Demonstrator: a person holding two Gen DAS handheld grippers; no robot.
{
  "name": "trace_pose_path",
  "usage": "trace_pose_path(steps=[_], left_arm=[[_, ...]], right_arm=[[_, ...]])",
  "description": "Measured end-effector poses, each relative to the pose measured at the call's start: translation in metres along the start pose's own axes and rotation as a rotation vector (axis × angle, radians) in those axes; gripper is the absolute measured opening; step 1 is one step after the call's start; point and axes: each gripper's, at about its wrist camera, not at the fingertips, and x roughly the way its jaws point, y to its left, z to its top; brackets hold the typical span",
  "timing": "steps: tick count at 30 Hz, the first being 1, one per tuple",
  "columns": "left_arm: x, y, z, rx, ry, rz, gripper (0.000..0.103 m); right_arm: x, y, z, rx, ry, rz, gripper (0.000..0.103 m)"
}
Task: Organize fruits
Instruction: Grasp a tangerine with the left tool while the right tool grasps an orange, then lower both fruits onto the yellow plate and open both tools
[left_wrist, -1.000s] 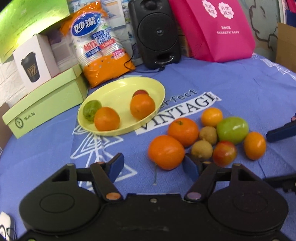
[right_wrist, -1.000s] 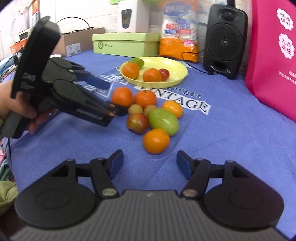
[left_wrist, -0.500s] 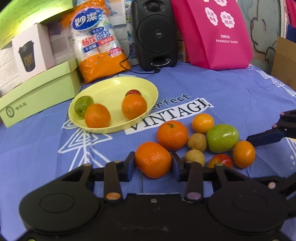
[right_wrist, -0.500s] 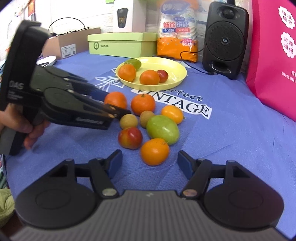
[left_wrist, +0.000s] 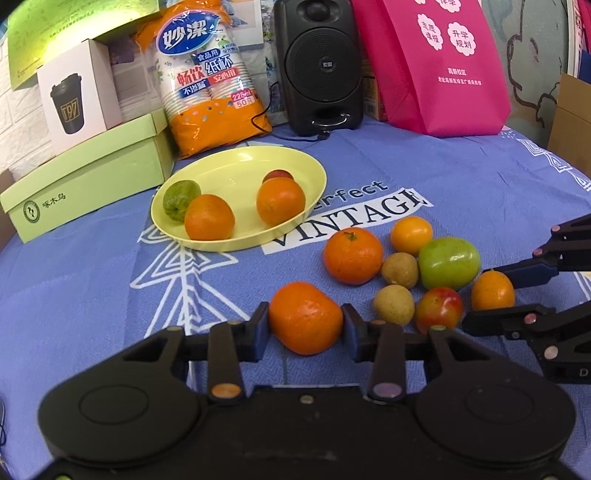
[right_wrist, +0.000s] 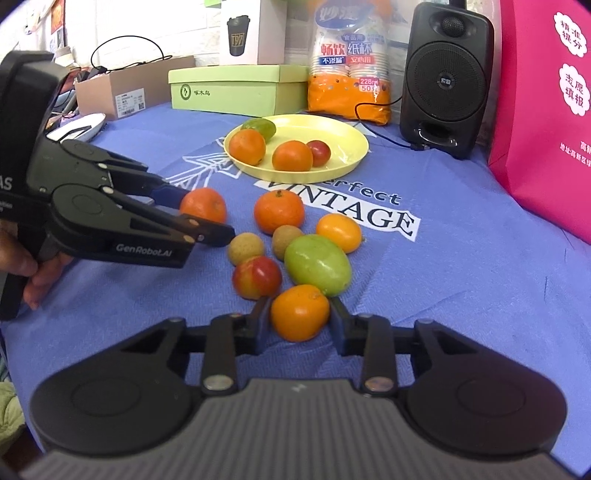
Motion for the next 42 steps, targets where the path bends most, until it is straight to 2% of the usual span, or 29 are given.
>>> trace_pose_path(steps=[4, 10, 14, 18, 23, 26, 28, 34, 39, 41, 42], left_arm=[[-0.005, 0.002, -0.001, -0.007, -0.005, -0.007, 0.039], [-0.027, 0.006, 0.007, -0.018, -0.049, 0.000, 0.039], [-0.043, 0.015, 0.028, -0.032, -0.098, 0.031, 0.039], [-0.045, 0.033, 0.063, -0.018, -0.126, 0.091, 0.040], [-0.008, 0.053, 0.110, 0.017, -0.100, 0.119, 0.040], [0.028, 0.063, 0.126, 0.022, -0.063, 0.141, 0.040], [0.050, 0.075, 0.129, -0.008, -0.044, 0.128, 0.040], [0.101, 0.088, 0.132, 0.004, 0.006, 0.124, 0.039], [0.109, 0.097, 0.128, -0.024, -0.011, 0.125, 0.039], [0.107, 0.100, 0.126, -0.028, -0.017, 0.134, 0.048], [0.107, 0.102, 0.126, -0.030, -0.020, 0.153, 0.061]], right_arm=[[-0.011, -0.001, 0.000, 0.010, -0.011, 0.007, 0.033], [-0.033, -0.008, 0.014, 0.019, -0.074, 0.016, 0.033], [-0.038, -0.010, 0.041, -0.002, -0.128, 0.017, 0.033], [-0.032, -0.018, 0.084, 0.008, -0.183, 0.034, 0.033], [0.009, -0.027, 0.146, 0.020, -0.184, 0.041, 0.033], [0.047, -0.027, 0.169, 0.000, -0.134, 0.029, 0.033], [0.073, -0.032, 0.179, 0.011, -0.101, 0.007, 0.033], [0.132, -0.053, 0.188, 0.044, -0.019, -0.008, 0.033], [0.158, -0.063, 0.186, 0.079, 0.011, -0.001, 0.033], [0.162, -0.065, 0.185, 0.083, 0.012, 0.006, 0.034], [0.164, -0.066, 0.184, 0.085, 0.016, 0.012, 0.034]])
